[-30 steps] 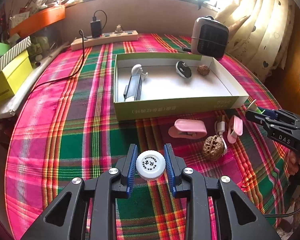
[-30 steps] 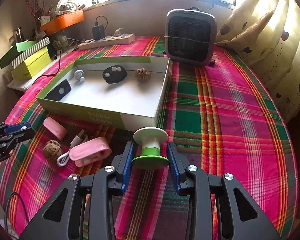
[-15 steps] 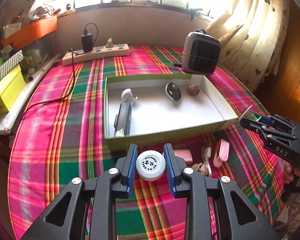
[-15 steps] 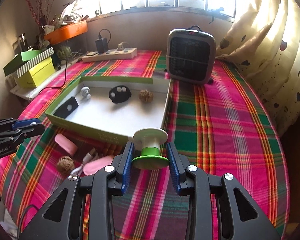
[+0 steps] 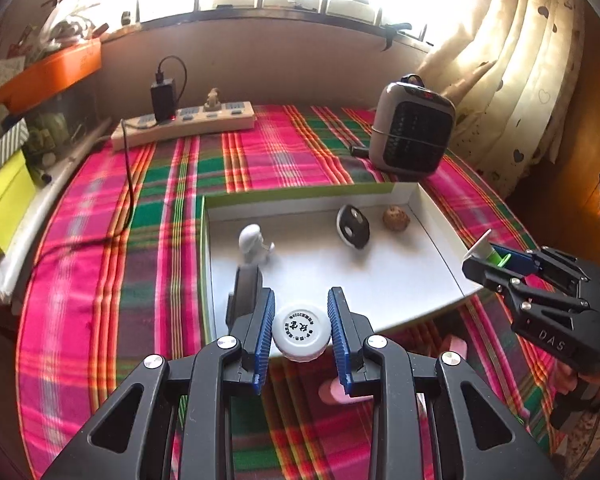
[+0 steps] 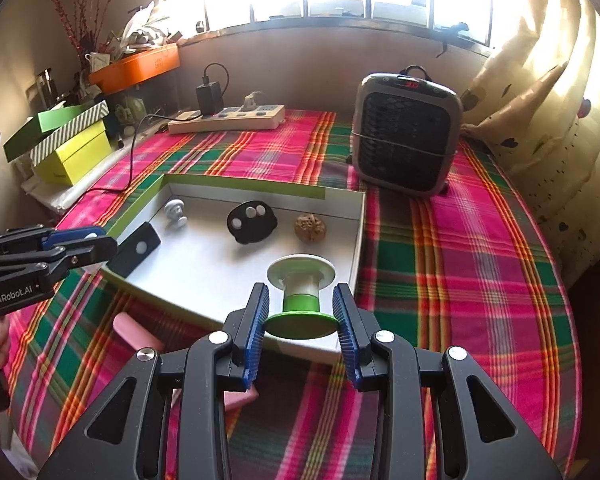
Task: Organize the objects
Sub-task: 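Carry the white cap and green spool over the box with both grippers, then open both grippers to drop the spool and white cap into the box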
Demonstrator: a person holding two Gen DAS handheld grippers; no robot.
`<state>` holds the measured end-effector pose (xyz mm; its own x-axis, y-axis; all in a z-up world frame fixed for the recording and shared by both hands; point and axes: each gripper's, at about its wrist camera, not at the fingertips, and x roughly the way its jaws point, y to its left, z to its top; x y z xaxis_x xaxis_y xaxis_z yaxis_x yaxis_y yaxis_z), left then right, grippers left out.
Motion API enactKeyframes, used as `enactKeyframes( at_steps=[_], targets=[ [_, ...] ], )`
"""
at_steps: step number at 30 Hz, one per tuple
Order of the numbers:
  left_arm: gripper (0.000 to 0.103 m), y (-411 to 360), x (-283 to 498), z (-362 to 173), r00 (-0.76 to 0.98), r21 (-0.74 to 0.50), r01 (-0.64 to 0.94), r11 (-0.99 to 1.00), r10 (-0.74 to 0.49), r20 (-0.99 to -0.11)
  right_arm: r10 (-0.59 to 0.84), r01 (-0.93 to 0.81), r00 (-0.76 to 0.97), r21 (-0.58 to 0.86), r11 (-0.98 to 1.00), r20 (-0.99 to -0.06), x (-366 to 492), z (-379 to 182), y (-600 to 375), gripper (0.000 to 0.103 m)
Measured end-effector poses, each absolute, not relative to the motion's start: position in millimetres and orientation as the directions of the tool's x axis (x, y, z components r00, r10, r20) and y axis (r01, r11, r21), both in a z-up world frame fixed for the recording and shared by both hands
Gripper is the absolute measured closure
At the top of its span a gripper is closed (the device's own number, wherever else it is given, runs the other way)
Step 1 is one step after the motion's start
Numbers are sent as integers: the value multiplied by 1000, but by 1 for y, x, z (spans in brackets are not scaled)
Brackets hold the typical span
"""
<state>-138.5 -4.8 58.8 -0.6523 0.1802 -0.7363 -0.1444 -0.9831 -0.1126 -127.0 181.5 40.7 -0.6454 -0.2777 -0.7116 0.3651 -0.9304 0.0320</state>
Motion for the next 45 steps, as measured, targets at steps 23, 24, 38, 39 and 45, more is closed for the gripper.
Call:
enactKeyframes(
  at_steps=[23,24,38,39,45],
  targets=[
    [78,10,-224,32,-600,-79,-164,-983,163,-783,-229,371,-596,-11,-929,-769,-178,15,155,68],
    [78,10,-227,30,-597,-78,-164,-983,162,-785,-224,369,-597,-15,-929,-771,-179,14,154,68],
    [78,22,-246,19,-594,-34,-169,-985,130,-794,-191,363,-611,-58,-930,-768,-184,5,151,68],
    [78,22,-246,19,-593,-37,-170,-985,132,-794,-189,363,-612,-60,-930,-768,-184,5,150,68],
    [78,24,-249,14,-586,-42,-167,-985,133,-799,-182,362,-620,-72,-929,-763,-184,3,147,68]
  ],
)
